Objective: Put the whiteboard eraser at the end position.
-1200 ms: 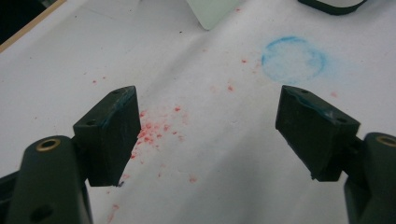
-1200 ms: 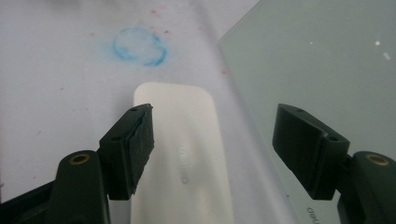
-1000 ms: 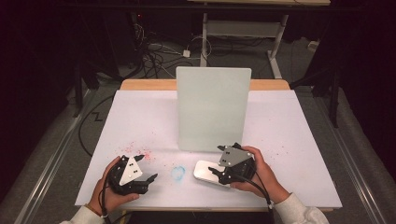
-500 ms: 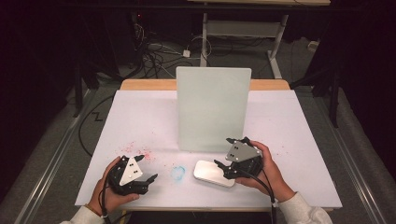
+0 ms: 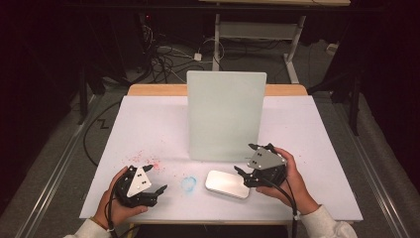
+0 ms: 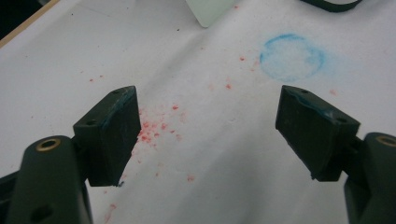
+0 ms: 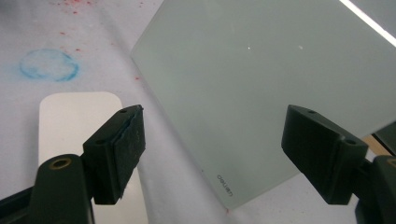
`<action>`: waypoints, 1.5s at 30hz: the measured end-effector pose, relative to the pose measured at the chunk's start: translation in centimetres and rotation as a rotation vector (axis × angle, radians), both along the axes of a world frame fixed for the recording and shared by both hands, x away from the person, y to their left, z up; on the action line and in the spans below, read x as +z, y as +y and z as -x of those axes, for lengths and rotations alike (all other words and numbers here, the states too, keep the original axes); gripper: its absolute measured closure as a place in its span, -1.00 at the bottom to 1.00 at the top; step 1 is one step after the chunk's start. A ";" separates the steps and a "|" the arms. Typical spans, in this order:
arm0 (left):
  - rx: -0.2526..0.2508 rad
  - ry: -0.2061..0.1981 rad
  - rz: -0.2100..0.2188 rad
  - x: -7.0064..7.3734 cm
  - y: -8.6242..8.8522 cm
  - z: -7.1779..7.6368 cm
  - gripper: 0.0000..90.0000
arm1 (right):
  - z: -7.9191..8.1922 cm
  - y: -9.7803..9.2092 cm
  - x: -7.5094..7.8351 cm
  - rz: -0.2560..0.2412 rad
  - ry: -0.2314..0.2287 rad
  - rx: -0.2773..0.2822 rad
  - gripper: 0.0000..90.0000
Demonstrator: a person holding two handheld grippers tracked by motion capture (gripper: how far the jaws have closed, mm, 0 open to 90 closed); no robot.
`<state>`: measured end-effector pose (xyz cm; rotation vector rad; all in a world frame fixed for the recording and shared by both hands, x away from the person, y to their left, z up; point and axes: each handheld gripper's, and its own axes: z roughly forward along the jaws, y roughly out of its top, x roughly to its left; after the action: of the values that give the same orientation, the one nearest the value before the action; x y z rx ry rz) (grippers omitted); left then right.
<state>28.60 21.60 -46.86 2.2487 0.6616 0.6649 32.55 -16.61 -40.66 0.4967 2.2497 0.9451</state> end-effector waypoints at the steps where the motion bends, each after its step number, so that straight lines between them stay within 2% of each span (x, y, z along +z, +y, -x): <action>1: 0.000 0.001 -0.001 0.0 0.0 0.0 -0.53 | 0.0 -0.2 0.0 -0.002 0.000 -0.004 -0.50; 16: 0.000 0.004 -0.004 -0.1 -0.1 0.0 -0.52 | 0.0 -2.7 0.1 0.003 -0.022 -0.071 -0.51; 28: 0.002 0.004 -0.005 -0.1 -0.1 0.0 -0.53 | 0.3 -4.6 -0.1 -0.021 -0.029 -0.114 -0.53; 38: 0.002 0.004 -0.006 -0.1 -0.1 0.0 -0.53 | 0.7 -5.9 -1.2 -0.060 -0.035 -0.150 -0.54; 45: 0.002 0.006 -0.006 -0.1 -0.2 -0.1 -0.53 | 0.9 -7.0 -2.1 -0.070 -0.038 -0.167 -0.58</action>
<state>28.68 21.44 -46.98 2.2563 0.6661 0.6622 31.64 -23.58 -42.76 0.6812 2.1105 0.9417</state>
